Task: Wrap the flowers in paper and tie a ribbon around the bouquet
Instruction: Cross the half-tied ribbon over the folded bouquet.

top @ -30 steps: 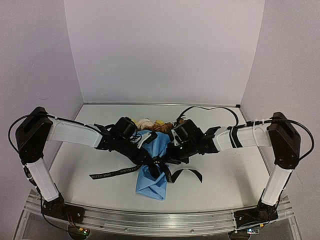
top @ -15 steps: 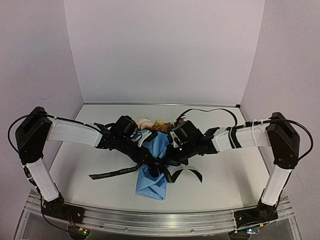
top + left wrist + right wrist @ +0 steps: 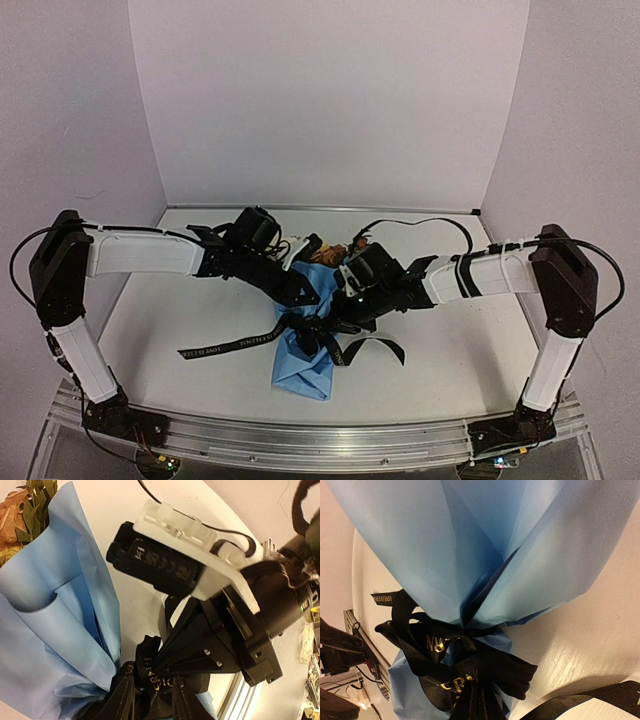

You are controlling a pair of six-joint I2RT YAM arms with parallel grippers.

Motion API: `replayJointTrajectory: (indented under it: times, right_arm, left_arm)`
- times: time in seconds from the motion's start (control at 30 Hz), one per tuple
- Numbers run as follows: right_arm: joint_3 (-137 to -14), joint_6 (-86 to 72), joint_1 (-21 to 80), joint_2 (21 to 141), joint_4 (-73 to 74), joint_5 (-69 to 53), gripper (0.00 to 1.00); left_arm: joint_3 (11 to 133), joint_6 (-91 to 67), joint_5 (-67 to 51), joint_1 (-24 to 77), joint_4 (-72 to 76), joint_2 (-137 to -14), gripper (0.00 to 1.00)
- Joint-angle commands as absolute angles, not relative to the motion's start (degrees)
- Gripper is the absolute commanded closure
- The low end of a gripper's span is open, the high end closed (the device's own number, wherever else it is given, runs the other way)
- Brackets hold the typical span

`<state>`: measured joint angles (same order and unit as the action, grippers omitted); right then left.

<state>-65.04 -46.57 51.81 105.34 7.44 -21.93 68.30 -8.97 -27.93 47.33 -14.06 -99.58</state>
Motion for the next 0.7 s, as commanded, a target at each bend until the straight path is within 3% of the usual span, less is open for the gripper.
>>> replayJointTrajectory:
  times: [0.0,0.67]
  right_arm:
    - [-65.8,-46.2,52.1,105.7,7.1,-21.2,1.0]
    - [-65.2,-46.8,52.1,105.8,6.0,-20.6,1.0]
  left_arm:
    - [73.0,-7.2,-25.6,48.1,-19.9,-102.6,0.72]
    - [78.8,-6.5,-16.7,50.9,-27.4,-108.6,0.72]
